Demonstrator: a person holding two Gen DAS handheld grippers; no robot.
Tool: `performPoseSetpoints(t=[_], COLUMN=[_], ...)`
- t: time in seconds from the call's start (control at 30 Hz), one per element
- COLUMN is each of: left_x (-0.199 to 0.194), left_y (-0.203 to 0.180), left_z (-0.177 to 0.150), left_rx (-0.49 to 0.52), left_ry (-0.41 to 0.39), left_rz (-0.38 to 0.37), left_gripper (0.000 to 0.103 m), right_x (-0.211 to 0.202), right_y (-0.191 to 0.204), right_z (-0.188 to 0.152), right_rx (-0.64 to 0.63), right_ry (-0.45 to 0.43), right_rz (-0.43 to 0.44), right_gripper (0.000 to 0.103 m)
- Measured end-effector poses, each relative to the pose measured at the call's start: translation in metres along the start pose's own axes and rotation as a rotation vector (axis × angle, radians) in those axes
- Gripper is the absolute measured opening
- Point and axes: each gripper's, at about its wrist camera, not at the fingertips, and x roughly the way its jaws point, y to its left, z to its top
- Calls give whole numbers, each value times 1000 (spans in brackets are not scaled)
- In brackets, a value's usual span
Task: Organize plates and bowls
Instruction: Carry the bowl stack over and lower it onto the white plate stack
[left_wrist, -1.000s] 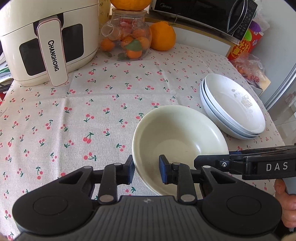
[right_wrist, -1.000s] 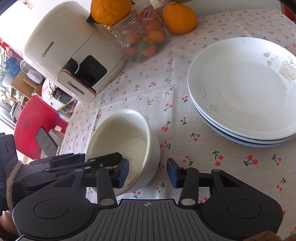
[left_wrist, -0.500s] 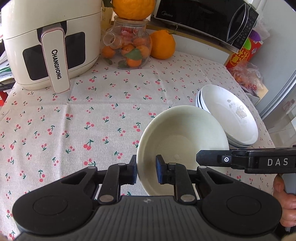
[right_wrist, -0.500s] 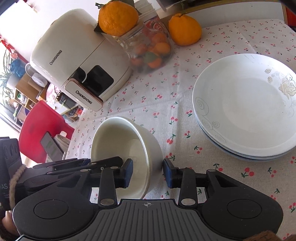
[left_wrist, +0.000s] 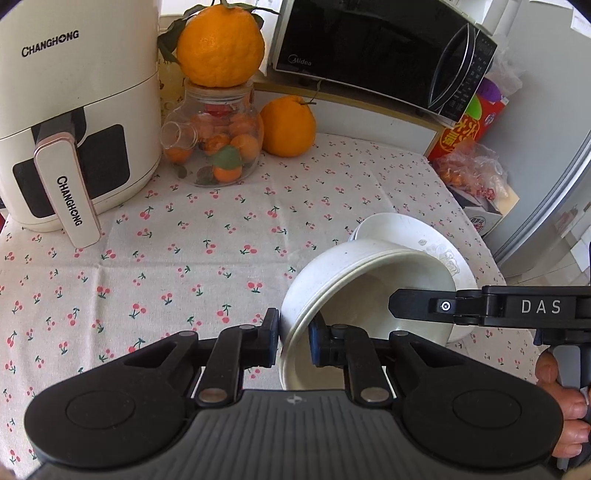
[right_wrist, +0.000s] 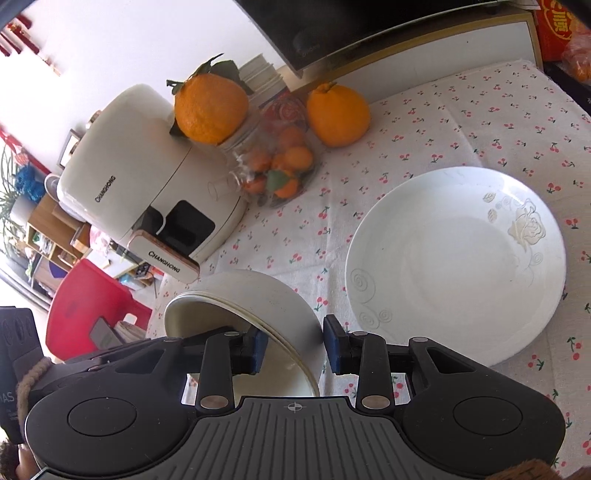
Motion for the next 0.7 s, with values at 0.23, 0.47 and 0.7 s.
performPoseSetpoints(t=[0.23, 0.47, 0.7], left_x=[4, 29, 63], left_y=[-12, -27, -41], left_z=[21, 29, 34], left_rx=[-40, -112, -191], left_ry=[-24, 36, 125], left_rz=[-59, -145, -215], left_gripper=[13, 12, 12], right_x=[-16, -36, -43], right_y=[-20, -46, -83], right_z=[24, 43, 51], right_rx=[86, 181, 286], right_ry=[-33, -53, -38], right_rz=[5, -29, -91], right_gripper=[31, 31, 31])
